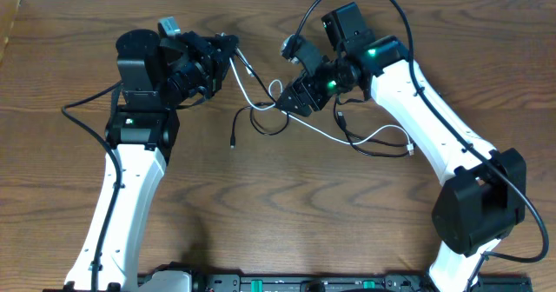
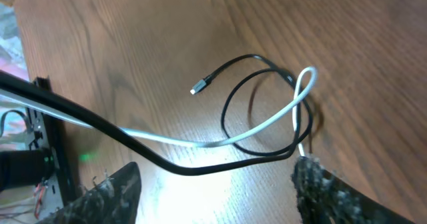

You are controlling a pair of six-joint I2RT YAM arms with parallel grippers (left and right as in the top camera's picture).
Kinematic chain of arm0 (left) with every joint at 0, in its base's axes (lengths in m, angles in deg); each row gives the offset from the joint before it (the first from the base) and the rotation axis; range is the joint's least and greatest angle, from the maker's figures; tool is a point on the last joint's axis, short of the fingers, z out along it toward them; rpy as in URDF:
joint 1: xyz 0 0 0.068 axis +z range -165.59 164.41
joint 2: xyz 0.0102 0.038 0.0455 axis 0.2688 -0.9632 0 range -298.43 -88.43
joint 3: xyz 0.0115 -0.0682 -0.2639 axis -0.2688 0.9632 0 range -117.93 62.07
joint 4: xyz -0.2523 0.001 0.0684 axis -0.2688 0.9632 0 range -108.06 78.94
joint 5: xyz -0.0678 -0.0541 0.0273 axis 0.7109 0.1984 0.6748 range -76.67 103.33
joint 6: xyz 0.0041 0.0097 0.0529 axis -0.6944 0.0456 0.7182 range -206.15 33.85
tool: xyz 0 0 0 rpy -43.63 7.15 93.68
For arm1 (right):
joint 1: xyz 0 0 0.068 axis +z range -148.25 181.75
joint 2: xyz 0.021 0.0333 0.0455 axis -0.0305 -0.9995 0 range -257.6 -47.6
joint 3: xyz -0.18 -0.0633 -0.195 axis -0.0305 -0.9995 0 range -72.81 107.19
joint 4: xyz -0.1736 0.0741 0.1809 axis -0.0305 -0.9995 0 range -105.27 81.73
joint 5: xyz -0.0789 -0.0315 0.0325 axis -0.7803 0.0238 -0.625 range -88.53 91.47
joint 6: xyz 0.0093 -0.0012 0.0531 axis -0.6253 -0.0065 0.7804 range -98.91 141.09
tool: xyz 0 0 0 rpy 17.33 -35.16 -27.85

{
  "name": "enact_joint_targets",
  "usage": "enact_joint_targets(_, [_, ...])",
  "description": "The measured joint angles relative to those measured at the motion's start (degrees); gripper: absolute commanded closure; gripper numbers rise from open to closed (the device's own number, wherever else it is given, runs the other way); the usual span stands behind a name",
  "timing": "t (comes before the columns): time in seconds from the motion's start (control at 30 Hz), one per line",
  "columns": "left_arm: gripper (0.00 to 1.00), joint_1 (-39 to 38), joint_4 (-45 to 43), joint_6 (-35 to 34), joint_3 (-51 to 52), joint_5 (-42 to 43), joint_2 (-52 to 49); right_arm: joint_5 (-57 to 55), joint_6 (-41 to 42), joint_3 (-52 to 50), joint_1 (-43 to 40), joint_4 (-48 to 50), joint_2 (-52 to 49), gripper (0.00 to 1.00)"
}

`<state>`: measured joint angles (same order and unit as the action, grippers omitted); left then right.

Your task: Untangle cables

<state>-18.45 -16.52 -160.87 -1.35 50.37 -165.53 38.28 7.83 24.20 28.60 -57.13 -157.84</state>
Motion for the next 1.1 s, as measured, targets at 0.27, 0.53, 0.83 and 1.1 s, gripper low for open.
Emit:
enact_joint_targets(0.27, [0.91,0.0,1.0,2.8,0.0,-2.4,0.0,1.5,0.0,0.0,1.8,0.2,0.0,0.35])
enact_joint_targets(0.53, [0.9,0.0,6.2,10.3,0.0,-5.7,0.0,2.3,3.1,0.0,3.3,5.4,0.0,0.45])
enact_joint_targets(0.83, [0.84,0.0,6.2,16.4,0.0,-7.0,0.0,-2.5,8.3,0.0,6.6,8.6,0.0,0.44])
enact_joint_targets(1.1, [0.84,0.0,8.6,18.0,0.0,-7.4,0.0,-12.1,13.0,0.0,9.1,9.7,0.0,0.69])
